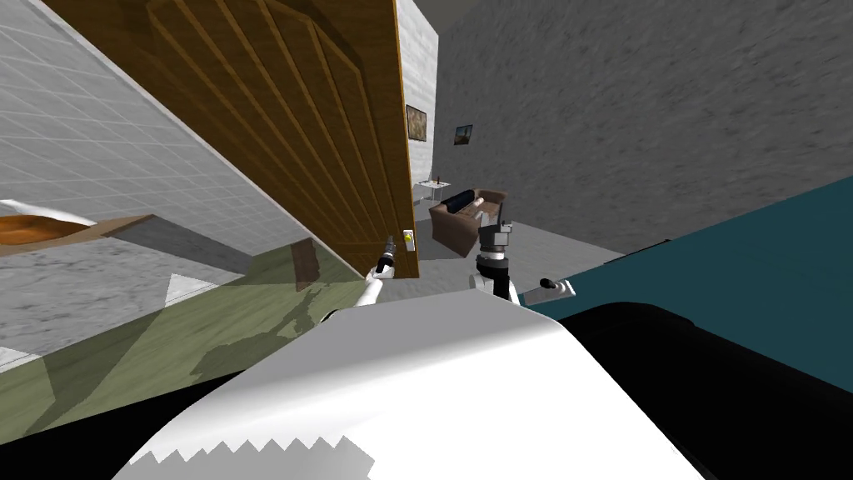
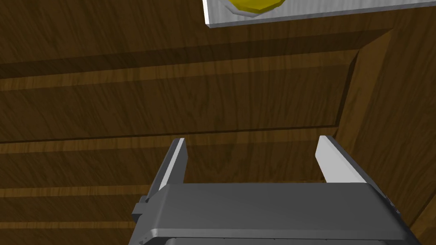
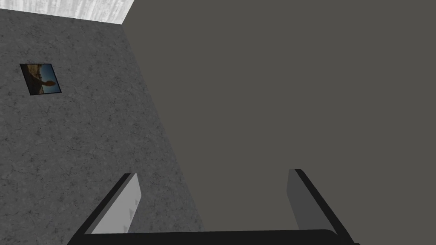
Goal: Push the door open
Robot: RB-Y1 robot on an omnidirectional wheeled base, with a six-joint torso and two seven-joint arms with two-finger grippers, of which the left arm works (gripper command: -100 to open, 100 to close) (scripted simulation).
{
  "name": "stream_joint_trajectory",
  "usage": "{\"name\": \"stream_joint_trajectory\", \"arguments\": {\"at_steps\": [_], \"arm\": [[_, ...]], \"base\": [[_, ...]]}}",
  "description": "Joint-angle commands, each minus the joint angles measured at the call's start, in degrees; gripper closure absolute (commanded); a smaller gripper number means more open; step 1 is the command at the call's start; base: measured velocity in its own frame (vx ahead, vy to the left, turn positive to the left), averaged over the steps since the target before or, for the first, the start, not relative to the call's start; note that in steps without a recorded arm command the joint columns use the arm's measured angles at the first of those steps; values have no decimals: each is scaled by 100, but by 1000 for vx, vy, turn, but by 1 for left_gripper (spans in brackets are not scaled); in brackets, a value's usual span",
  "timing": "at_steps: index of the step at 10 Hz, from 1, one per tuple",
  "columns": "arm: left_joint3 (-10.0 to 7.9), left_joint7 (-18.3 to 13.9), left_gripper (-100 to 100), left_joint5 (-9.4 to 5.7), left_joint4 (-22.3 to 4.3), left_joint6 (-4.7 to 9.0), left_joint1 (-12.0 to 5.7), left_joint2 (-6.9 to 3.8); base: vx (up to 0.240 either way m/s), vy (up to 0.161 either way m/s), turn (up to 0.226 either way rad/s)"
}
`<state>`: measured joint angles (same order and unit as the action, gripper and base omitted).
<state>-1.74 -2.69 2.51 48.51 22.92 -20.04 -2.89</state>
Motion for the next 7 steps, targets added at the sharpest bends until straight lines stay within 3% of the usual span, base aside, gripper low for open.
{"name": "stream_joint_trajectory", "arguments": {"at_steps": [1, 3, 4, 5, 7], "arm": [[195, 136, -100, -161, -168, 48, -128, 126], [427, 284, -100, -339, -299, 70, -232, 311], [427, 284, -100, -339, -299, 70, -232, 311], [557, 367, -100, -439, -372, 82, -291, 443], [633, 416, -100, -498, -414, 90, -326, 536]], "base": [[-63, 16, 215], [-134, -7, 229], [-106, -7, 22], [-152, -60, 119], [-96, -50, 86]]}}
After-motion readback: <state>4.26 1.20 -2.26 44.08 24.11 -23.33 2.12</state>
